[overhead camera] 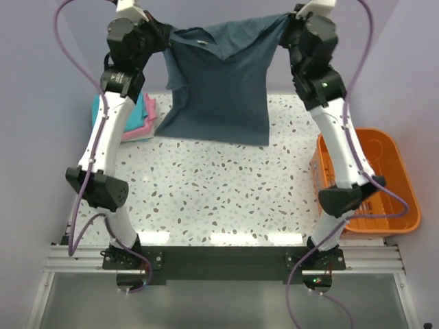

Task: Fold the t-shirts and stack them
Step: Flatten the tshirt out

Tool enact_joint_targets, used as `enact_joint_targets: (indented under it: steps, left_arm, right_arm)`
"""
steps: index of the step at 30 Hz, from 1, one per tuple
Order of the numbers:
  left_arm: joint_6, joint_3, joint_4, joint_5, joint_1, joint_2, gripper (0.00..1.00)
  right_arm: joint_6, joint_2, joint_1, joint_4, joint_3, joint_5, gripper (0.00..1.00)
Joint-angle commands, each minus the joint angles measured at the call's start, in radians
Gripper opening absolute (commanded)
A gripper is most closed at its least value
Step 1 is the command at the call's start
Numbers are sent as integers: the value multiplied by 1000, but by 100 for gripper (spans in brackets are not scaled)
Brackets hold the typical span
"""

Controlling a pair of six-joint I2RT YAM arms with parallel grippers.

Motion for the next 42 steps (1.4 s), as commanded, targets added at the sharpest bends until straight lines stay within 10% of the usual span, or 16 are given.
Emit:
enact_joint_targets:
  steps: [1, 13, 16, 19, 20, 25, 36, 42]
  left_arm:
    - [34, -11, 174, 77, -1, -228, 0]
    - [-5, -1083, 219, -111, -3, -705, 5]
    - [-92, -1349, 160, -88, -3, -835, 10]
    - [-195, -1524, -2, -168, -4, -947, 56]
    - [-215, -1576, -48, -185, -4, -993, 89]
    - [-249, -1550, -292, -344, -4, -1096, 100]
    - [-228, -1573, -54, 18, -21, -948, 100]
    - [-219, -1435, 34, -107, -204, -679, 100]
  right_arm:
    - [-26, -253, -8, 183, -95, -39, 0]
    - [277, -922, -6, -74, -1176, -186, 0]
    - [415, -1063, 9, -116, -1464, -453, 0]
    - [521, -1180, 96, -198, -1666, -667, 5]
    - [552, -1203, 139, -246, -1695, -630, 18]
    - [552, -1232, 150, -397, -1775, -731, 98]
    - [463, -923, 150, -184, -1645, -581, 99]
    - [437, -552, 161, -56, -1491, -404, 99]
